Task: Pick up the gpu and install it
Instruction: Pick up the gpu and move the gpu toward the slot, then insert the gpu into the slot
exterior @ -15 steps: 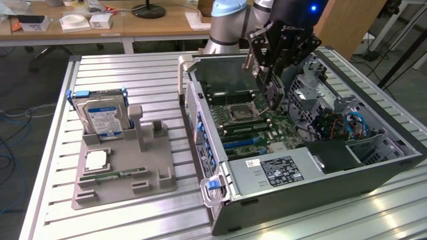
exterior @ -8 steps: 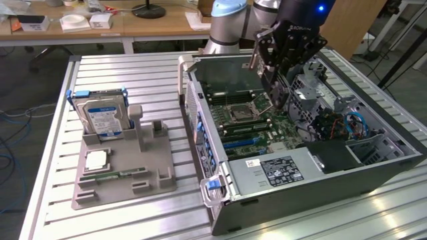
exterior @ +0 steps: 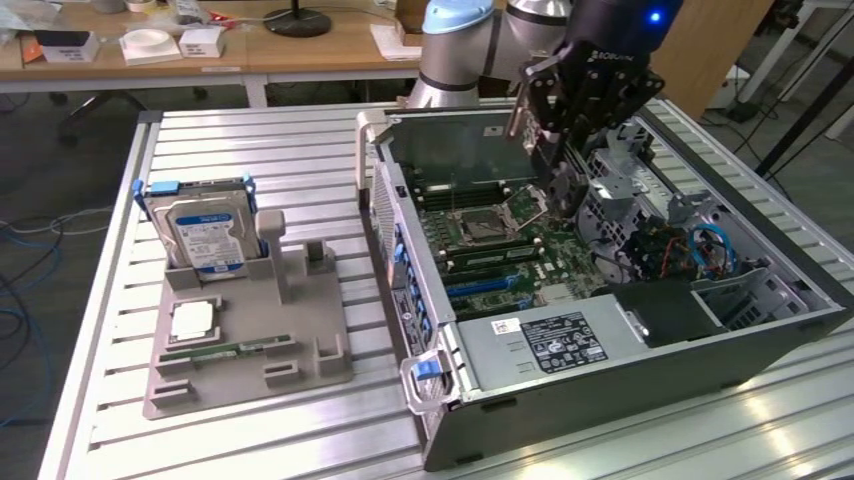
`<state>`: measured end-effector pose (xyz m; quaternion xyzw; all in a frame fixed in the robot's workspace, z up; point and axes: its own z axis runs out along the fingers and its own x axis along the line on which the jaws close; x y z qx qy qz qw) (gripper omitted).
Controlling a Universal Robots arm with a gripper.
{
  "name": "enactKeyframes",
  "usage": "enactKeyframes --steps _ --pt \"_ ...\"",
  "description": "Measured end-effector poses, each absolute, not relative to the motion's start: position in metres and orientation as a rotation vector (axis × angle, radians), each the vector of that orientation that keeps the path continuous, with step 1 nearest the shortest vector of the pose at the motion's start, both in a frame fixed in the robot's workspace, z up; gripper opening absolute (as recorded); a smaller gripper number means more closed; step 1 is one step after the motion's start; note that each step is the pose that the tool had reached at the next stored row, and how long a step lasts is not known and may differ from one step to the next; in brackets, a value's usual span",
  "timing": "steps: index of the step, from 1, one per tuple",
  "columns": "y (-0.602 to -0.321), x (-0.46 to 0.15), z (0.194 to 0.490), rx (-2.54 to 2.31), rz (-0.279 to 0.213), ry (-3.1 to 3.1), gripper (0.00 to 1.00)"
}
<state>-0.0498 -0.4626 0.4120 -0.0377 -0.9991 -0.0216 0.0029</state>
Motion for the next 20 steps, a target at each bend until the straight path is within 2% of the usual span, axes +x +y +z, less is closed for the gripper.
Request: enactKeyframes --steps 20 --pt "-0.4626 -0.0491 0.4118 -0.074 -0.068 -3.134 0.26"
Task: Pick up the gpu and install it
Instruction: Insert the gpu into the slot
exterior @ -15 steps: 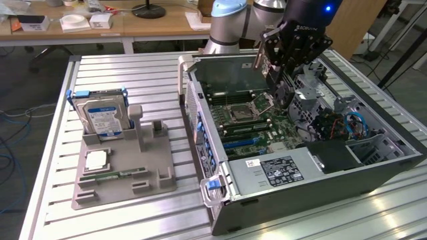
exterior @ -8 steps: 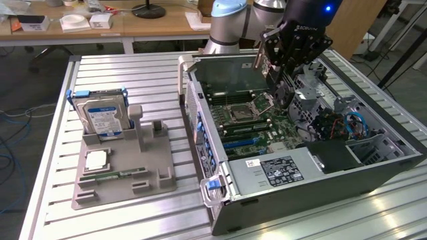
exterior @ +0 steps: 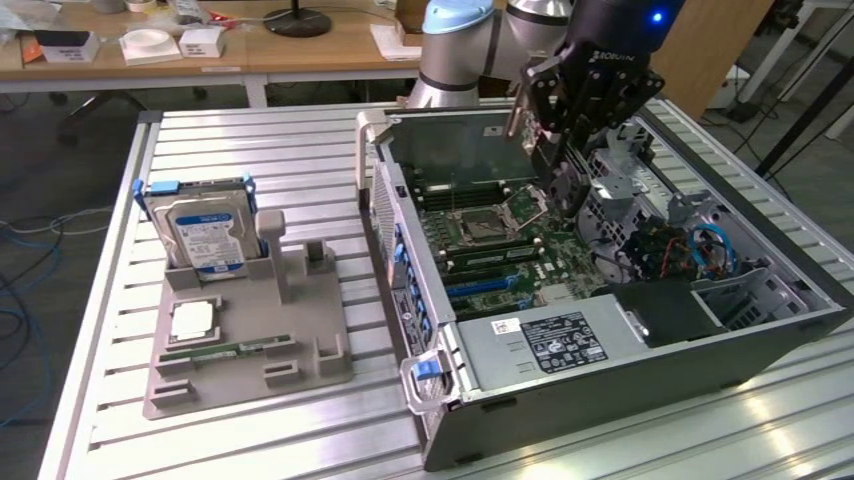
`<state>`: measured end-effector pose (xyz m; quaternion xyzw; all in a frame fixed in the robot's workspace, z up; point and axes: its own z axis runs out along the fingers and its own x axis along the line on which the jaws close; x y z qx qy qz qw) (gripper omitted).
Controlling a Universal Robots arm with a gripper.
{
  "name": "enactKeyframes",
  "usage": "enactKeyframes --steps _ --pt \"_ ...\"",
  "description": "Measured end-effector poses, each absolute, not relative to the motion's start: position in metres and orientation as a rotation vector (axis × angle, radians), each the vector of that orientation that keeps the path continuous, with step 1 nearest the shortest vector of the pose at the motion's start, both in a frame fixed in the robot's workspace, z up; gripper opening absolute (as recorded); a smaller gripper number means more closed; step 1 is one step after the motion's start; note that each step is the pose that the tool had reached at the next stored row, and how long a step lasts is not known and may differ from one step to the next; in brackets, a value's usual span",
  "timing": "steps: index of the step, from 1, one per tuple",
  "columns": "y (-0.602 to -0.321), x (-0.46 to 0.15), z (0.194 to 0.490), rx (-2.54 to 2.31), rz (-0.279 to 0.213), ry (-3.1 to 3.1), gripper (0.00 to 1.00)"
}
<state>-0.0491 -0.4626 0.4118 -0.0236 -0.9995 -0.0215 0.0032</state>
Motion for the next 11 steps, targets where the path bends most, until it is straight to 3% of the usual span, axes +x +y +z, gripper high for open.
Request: enactKeyframes --steps 11 --pt "-0.4626 -0.0491 0.4116 0.082 -0.067 -3.131 0.26"
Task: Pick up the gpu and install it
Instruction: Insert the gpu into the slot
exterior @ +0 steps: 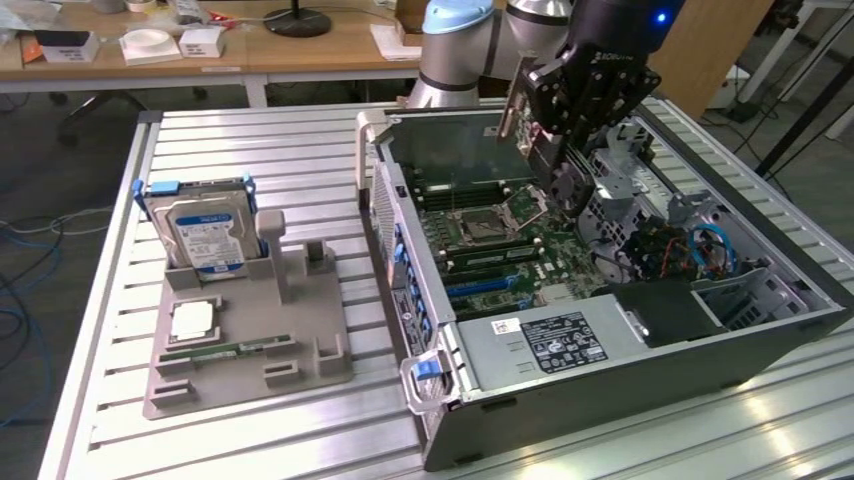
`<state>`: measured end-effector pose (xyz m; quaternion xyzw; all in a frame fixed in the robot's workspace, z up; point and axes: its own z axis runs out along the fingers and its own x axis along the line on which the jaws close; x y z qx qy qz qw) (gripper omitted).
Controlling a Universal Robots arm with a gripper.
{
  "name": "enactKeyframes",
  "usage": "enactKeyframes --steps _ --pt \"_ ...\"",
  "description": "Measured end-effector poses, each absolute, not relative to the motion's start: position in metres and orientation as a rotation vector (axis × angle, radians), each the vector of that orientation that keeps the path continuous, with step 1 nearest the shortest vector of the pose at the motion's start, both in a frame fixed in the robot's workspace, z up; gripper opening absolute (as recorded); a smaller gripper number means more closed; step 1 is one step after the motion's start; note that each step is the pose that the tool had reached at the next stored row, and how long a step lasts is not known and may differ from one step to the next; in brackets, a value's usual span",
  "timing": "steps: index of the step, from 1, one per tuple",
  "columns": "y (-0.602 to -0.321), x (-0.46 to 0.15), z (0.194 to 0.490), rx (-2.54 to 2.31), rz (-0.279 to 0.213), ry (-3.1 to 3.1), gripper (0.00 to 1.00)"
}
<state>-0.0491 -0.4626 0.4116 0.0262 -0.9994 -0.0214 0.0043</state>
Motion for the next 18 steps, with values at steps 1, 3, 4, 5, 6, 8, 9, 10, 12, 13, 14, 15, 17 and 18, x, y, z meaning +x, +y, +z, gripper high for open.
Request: enactKeyframes --steps 1,3,4,5,6,8,9,10,12,13,14,15,17,18 --pt "-0.4626 -0.0491 0.4116 0.097 -0.067 -3.131 0.26" --pt "-0.4626 -0.0491 0.4115 0.125 -0.067 -3.129 0.26" --pt "-0.4626 -0.0491 0.4115 0.139 -0.067 -3.128 0.26" --pt "-0.4626 -0.0491 0.4115 0.152 -0.067 -3.128 0.26" --pt "-0.4625 -0.0491 0.4114 0.164 -0.067 -3.127 0.26" --pt "-0.4625 -0.0491 0.4114 0.189 -0.066 -3.125 0.26" --pt "-0.4625 -0.0491 0.4114 0.201 -0.066 -3.124 0.26" --pt "-0.4625 -0.0491 0.4114 0.212 -0.066 -3.123 0.26" --pt "-0.4625 -0.0491 0.4113 0.236 -0.066 -3.121 0.26" --pt "-0.4625 -0.0491 0.4113 0.247 -0.066 -3.12 0.26" --pt "-0.4625 -0.0491 0.4112 0.259 -0.066 -3.119 0.26" --pt "-0.4625 -0.0491 0.4112 0.27 -0.066 -3.118 0.26" --pt "-0.4624 -0.0491 0.4112 0.289 -0.066 -3.116 0.26" --pt "-0.4624 -0.0491 0.4112 0.299 -0.066 -3.115 0.26"
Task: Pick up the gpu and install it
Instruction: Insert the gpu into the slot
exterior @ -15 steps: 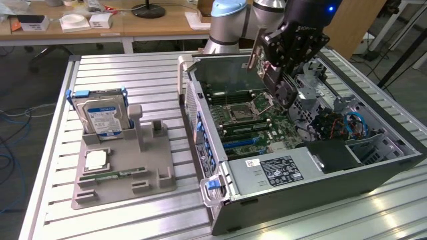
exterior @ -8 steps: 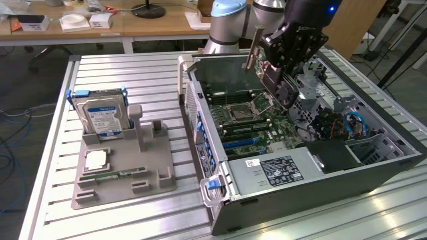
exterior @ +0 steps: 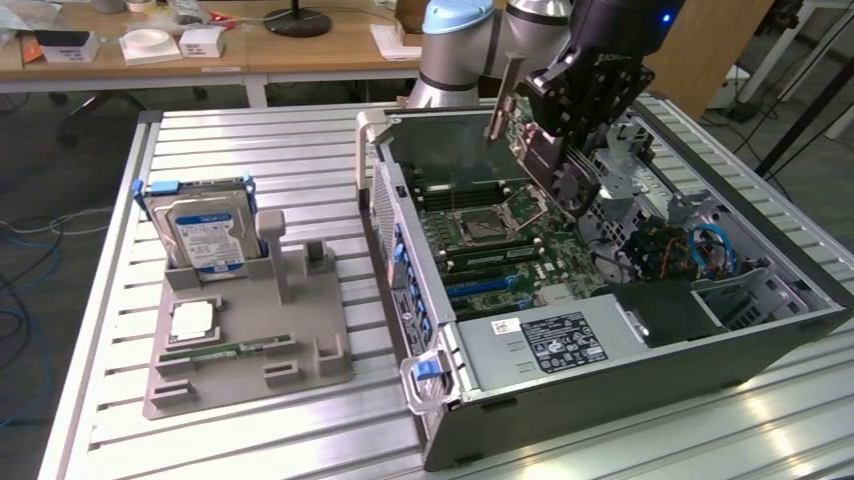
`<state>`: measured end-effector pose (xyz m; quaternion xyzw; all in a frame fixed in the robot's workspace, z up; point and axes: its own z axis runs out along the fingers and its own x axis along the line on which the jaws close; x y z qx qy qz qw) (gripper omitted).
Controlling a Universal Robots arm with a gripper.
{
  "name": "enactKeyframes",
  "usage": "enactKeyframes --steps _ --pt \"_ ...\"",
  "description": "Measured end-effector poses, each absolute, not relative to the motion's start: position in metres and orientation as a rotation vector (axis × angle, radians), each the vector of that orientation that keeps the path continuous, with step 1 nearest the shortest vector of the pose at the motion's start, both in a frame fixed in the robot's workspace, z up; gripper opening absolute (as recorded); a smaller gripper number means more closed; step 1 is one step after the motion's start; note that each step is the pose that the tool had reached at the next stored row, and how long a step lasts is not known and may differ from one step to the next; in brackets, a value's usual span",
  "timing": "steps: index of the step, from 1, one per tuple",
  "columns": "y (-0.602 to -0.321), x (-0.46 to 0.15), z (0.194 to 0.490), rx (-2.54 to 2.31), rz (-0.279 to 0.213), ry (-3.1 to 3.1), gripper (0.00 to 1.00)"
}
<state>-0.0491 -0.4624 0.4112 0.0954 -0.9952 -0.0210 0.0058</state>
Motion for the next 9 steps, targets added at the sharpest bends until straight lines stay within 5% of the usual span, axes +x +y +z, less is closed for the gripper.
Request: enactKeyframes --steps 9 --pt "-0.4624 -0.0491 0.4111 0.391 -0.065 -3.104 0.26"
